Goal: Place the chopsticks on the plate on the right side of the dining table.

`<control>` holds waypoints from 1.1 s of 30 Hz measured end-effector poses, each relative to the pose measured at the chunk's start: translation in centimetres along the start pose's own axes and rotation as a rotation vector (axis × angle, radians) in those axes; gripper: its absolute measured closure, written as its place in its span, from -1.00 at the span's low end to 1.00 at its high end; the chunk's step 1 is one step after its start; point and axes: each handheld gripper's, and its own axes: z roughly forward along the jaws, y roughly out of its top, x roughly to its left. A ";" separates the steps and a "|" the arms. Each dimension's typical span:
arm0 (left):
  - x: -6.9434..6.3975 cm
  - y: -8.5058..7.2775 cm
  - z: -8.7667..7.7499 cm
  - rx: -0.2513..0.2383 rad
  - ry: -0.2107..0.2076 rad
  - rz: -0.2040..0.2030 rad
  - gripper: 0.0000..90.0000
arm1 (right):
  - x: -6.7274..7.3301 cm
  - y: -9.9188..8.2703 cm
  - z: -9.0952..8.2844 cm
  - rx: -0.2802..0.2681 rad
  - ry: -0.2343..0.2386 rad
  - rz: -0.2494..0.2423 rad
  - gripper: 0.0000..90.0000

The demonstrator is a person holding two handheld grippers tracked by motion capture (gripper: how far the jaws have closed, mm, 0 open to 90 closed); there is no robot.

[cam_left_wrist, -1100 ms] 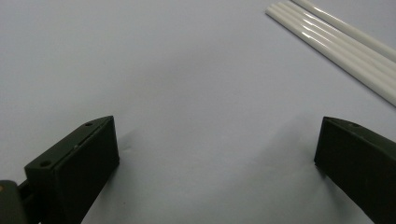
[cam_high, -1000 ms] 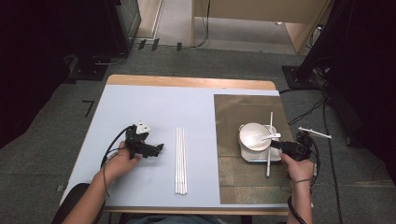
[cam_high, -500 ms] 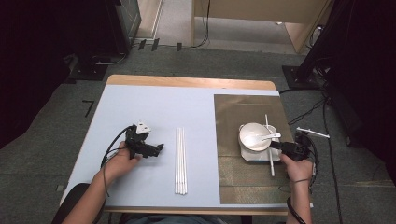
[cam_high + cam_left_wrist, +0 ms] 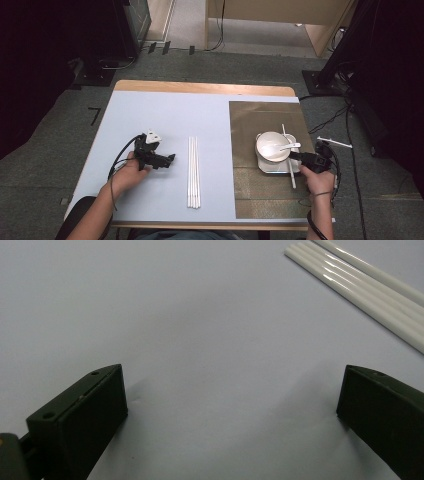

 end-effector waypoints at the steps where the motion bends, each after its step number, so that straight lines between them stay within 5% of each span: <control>1: 0.0 0.0 0.0 -0.001 0.000 0.000 -1.00 | 0.0 0.0 0.0 0.000 0.002 -0.001 0.89; 23: 0.0 0.0 0.0 0.000 0.000 0.000 -1.00 | -0.7 0.0 -2.5 -0.081 0.020 -0.003 0.66; 33: 0.0 0.0 0.0 -0.001 0.000 0.000 -1.00 | 0.4 -0.1 -3.5 -0.096 0.031 -0.033 0.49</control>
